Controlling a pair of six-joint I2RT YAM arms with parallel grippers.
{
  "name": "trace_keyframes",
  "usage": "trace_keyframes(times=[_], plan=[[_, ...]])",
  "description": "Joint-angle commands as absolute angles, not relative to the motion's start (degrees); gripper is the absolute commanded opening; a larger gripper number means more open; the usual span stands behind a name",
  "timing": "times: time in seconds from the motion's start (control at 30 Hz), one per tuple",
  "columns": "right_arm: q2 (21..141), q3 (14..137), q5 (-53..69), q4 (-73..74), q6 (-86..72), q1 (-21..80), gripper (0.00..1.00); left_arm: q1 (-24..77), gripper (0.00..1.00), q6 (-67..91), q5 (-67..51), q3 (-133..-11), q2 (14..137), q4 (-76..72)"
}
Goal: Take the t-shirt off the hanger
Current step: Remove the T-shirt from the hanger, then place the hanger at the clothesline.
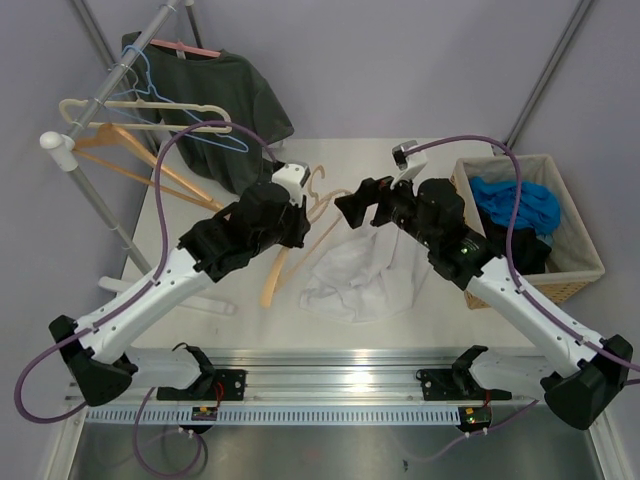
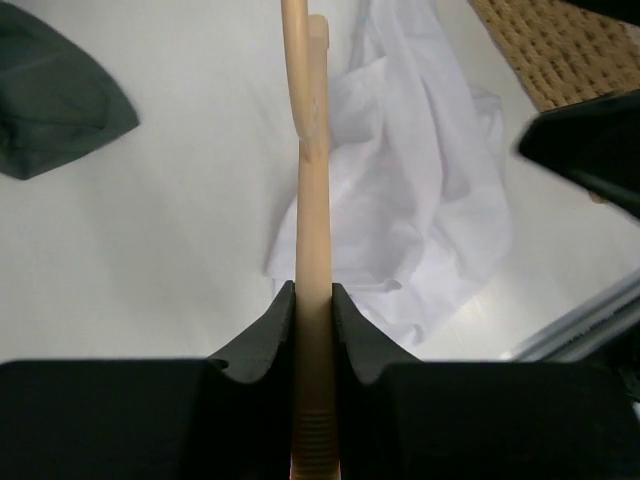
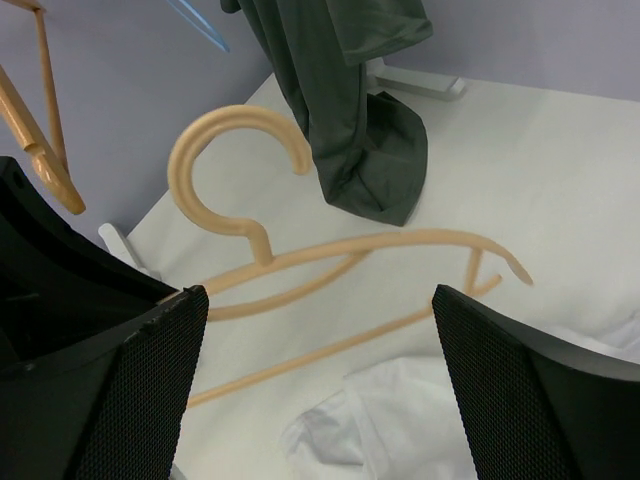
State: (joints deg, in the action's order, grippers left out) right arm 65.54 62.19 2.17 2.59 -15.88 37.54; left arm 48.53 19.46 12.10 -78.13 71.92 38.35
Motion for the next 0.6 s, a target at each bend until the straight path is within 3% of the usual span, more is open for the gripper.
trace_keyframes(times=[0.0, 0.27, 0.57], plan=[[62.1, 64.6, 0.3, 6.1, -18.4, 38.0, 1.0, 48.7, 0.0, 20.6, 20.6, -74.8, 67.5, 36.3], [54.6, 61.3, -1.8, 6.1, -19.2, 38.1, 0.99, 48.6, 0.0, 26.4, 37.7, -69.9, 59.5, 36.4], [53.3, 61.0, -3.4, 7.0, -18.5, 38.1, 1.0, 48.6, 0.0, 30.9, 44.5, -62.0, 51.4, 39.4]])
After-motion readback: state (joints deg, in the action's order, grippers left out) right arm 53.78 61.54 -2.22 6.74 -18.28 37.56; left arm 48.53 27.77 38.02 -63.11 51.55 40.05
